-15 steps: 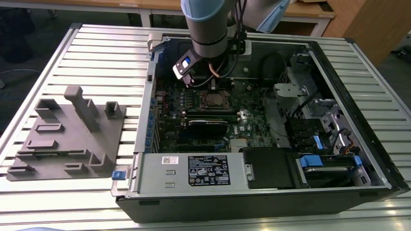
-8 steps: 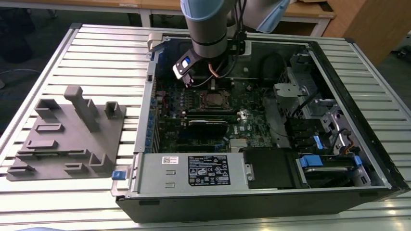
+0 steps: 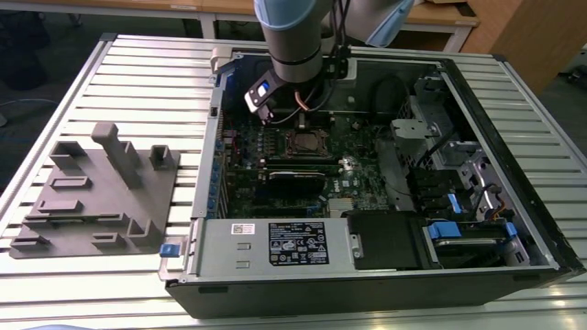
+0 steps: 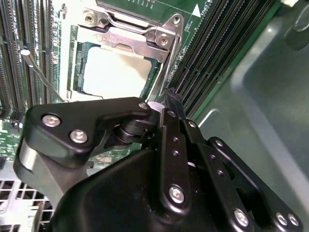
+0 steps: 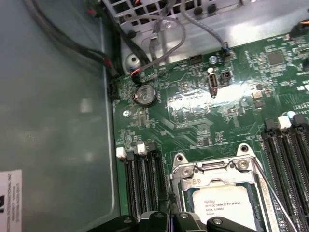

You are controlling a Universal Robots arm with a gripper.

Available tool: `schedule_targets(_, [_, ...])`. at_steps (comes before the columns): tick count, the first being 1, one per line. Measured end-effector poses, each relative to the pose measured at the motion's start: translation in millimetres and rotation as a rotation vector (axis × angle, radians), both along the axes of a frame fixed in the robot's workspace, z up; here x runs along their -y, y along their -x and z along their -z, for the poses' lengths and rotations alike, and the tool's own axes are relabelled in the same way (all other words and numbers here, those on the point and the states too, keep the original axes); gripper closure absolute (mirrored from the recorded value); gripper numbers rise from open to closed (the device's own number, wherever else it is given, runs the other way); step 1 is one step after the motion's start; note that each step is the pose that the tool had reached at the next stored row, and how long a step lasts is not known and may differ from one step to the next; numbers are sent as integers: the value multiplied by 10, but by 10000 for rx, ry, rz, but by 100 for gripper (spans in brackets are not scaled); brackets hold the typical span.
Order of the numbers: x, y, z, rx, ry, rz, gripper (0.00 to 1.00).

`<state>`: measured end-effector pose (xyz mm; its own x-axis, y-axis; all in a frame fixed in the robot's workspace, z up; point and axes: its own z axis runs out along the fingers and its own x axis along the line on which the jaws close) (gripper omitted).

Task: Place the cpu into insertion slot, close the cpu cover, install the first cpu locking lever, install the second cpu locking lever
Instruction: 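Close the cpu cover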

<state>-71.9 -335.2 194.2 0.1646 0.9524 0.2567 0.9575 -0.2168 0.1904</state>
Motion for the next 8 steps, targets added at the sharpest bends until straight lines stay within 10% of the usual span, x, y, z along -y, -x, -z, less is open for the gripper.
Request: schedule_targets(8, [-1, 20, 5, -1, 1, 599, 89])
